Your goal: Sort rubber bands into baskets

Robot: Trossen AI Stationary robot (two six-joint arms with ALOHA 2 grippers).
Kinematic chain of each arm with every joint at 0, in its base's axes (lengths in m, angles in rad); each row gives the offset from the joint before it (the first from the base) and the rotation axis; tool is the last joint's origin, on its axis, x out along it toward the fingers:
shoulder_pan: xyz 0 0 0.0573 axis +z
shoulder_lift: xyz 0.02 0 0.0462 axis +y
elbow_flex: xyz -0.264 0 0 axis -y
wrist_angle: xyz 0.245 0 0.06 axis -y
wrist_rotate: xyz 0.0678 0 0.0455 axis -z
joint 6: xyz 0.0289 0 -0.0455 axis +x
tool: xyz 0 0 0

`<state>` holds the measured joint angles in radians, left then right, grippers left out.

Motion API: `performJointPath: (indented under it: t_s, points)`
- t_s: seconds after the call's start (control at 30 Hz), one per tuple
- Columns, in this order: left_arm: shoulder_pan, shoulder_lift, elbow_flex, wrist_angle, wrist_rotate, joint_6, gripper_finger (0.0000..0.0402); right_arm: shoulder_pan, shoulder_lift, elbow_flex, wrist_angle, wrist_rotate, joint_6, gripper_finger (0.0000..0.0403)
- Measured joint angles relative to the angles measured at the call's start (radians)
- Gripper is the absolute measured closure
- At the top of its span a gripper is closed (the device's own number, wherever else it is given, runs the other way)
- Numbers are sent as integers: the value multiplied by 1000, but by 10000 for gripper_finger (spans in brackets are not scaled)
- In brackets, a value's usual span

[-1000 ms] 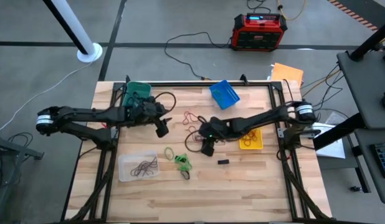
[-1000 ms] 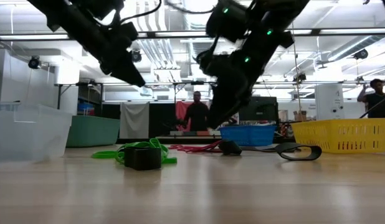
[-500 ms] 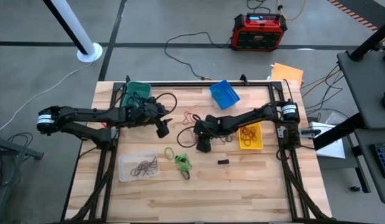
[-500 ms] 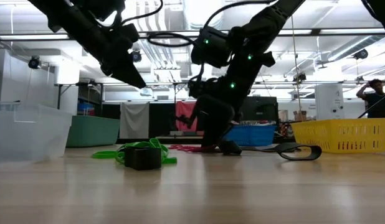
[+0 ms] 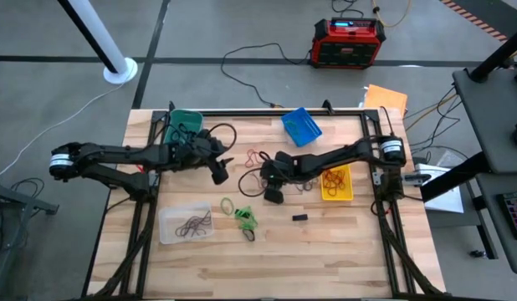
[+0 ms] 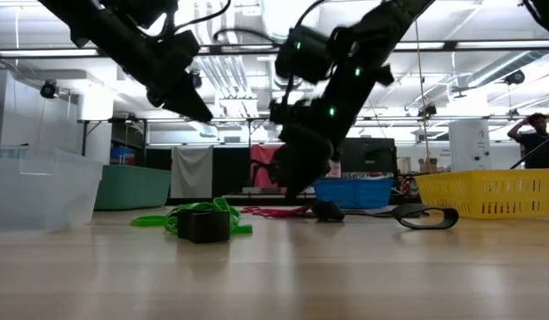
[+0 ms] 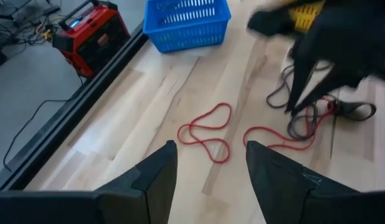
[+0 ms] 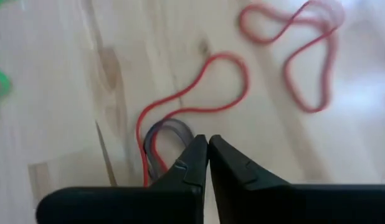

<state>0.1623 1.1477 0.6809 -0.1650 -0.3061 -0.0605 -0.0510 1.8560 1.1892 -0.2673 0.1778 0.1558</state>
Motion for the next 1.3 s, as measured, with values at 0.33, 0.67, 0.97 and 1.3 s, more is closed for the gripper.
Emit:
performJointPath:
  t_s: [0.33,0.67,0.97,1.3]
  points:
    - [-5,0,-79,102,2,0,226,20,-194,-114,90,84,-24,394]
    - [-5,-1,-89,213,58,32,226,20,-184,-280,323,68,-76,382]
    - [-5,-1,-89,244,66,52,226,20,-43,-216,377,49,-105,293]
    - [-5,-1,-94,246,70,52,226,16,5,-194,353,36,-97,295]
